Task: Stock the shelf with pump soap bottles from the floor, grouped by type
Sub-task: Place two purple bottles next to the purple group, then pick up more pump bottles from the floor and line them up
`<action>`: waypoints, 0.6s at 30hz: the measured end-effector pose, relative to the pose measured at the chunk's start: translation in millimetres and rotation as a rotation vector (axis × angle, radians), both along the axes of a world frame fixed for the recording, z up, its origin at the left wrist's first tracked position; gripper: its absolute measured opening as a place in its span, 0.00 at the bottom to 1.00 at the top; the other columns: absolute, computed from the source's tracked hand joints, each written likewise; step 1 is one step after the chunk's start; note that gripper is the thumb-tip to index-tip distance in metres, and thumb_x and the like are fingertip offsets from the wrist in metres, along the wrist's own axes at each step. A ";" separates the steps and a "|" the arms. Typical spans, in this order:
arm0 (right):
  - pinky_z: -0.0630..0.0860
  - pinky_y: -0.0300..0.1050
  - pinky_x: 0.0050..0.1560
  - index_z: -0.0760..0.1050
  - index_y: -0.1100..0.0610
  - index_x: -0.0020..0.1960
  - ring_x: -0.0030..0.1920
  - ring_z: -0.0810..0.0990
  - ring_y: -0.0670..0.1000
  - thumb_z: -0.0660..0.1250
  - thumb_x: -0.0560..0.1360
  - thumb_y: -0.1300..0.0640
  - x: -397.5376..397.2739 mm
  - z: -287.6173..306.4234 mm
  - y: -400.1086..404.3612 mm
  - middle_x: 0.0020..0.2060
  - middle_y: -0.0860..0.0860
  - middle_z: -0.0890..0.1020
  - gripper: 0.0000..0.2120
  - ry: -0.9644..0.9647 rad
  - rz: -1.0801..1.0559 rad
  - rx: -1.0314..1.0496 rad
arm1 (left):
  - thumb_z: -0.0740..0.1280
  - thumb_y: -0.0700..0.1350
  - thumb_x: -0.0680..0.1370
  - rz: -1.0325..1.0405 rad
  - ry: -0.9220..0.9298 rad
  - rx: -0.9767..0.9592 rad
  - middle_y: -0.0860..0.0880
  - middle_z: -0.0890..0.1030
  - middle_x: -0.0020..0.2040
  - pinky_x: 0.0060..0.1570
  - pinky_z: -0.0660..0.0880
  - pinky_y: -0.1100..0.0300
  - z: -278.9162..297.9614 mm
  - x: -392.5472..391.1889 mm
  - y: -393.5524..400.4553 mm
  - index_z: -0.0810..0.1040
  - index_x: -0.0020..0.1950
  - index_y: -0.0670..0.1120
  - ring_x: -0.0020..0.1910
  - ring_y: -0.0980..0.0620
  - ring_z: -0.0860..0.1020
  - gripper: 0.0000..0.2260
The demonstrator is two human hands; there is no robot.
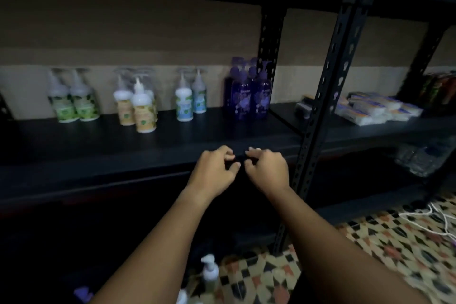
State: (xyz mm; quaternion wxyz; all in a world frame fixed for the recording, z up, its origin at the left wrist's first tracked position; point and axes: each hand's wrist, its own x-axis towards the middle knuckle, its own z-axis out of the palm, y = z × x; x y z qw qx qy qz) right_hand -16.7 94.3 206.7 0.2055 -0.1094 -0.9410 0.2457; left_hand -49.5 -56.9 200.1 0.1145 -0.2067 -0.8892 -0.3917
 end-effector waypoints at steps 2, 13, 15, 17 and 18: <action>0.82 0.46 0.53 0.84 0.51 0.61 0.54 0.85 0.52 0.68 0.77 0.51 25.0 -17.4 -16.0 0.58 0.48 0.86 0.15 -0.023 -0.001 -0.089 | 0.72 0.47 0.80 -0.017 0.004 -0.016 0.50 0.85 0.62 0.61 0.79 0.55 -15.0 26.6 -6.9 0.79 0.68 0.47 0.59 0.49 0.83 0.17; 0.76 0.40 0.57 0.83 0.59 0.63 0.58 0.83 0.52 0.72 0.76 0.58 84.0 -191.7 -48.2 0.58 0.54 0.85 0.16 -0.386 -0.003 -0.439 | 0.72 0.43 0.81 0.103 -0.535 -0.021 0.47 0.79 0.69 0.54 0.76 0.56 -201.0 89.7 -72.8 0.73 0.74 0.47 0.62 0.47 0.80 0.22; 0.77 0.44 0.58 0.83 0.61 0.60 0.58 0.83 0.56 0.72 0.76 0.60 75.9 -221.1 -50.8 0.56 0.56 0.86 0.13 -0.447 -0.019 -0.464 | 0.71 0.40 0.79 0.108 -0.589 -0.073 0.47 0.81 0.66 0.57 0.77 0.56 -229.7 88.1 -79.7 0.75 0.71 0.48 0.64 0.46 0.80 0.21; 0.78 0.49 0.59 0.83 0.62 0.60 0.59 0.82 0.58 0.71 0.76 0.61 64.5 -247.3 -54.1 0.56 0.58 0.85 0.13 -0.520 -0.033 -0.485 | 0.69 0.37 0.78 0.072 -0.638 -0.175 0.48 0.82 0.63 0.53 0.75 0.58 -254.0 87.7 -84.4 0.75 0.71 0.49 0.62 0.47 0.80 0.22; 0.78 0.48 0.59 0.82 0.62 0.62 0.60 0.82 0.59 0.72 0.76 0.62 59.5 -260.2 -55.2 0.58 0.58 0.85 0.15 -0.551 -0.027 -0.492 | 0.69 0.36 0.77 0.044 -0.670 -0.218 0.48 0.82 0.61 0.51 0.75 0.59 -266.0 88.5 -86.4 0.73 0.73 0.50 0.60 0.47 0.80 0.25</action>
